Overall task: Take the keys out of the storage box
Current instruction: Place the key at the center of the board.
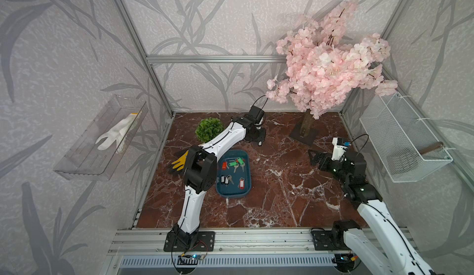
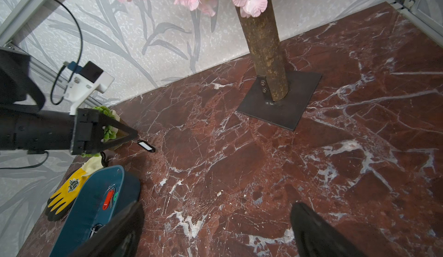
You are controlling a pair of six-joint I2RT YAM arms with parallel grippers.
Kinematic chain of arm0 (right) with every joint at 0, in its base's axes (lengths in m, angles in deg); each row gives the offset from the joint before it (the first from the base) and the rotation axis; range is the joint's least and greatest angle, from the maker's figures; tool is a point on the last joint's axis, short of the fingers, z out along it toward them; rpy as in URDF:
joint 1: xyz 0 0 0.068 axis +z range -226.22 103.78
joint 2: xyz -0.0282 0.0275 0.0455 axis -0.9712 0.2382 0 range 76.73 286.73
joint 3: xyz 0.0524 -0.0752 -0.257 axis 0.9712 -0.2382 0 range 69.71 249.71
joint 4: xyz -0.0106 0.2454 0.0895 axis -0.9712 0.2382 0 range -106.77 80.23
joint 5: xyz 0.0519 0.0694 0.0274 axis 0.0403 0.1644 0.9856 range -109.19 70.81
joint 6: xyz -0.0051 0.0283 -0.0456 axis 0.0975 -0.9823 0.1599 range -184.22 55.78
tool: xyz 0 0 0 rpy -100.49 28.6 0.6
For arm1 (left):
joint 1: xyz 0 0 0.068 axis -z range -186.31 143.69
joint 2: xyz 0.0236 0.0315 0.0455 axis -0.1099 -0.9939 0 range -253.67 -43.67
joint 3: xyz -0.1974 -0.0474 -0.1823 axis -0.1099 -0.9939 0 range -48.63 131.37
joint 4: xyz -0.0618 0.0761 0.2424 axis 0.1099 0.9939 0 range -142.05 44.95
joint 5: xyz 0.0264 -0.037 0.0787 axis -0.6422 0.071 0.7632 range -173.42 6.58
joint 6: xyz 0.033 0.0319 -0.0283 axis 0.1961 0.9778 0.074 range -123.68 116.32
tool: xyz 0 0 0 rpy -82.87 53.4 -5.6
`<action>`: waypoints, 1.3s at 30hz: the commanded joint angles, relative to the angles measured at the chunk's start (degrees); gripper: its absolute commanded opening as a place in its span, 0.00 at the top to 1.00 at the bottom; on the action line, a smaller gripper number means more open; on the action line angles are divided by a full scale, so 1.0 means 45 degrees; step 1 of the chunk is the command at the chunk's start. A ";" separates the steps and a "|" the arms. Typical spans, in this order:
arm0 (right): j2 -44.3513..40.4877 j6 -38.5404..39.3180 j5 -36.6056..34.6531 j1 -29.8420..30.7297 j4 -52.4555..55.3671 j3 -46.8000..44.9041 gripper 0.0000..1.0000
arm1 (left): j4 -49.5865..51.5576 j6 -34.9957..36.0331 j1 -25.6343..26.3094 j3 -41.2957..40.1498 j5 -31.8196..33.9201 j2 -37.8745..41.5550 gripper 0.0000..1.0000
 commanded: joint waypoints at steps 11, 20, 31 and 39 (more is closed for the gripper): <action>-0.0231 -0.0083 0.0061 0.0042 0.0155 -0.0034 0.01 | 0.1055 0.0002 0.0048 0.3281 0.0286 -0.3142 1.00; -0.0253 -0.0192 0.0095 0.0042 0.0058 -0.0155 0.01 | 0.1286 -0.0137 0.0013 0.4135 0.0249 -0.3920 0.87; -0.0408 0.0211 -0.0058 0.0042 0.0400 -0.0039 0.01 | 0.1571 0.0145 0.0013 0.3256 0.0579 -0.2108 0.63; -0.0417 0.0359 -0.0237 0.0042 0.0319 -0.0154 0.01 | 0.0477 0.0165 -0.0006 -0.0894 0.1570 0.1837 0.49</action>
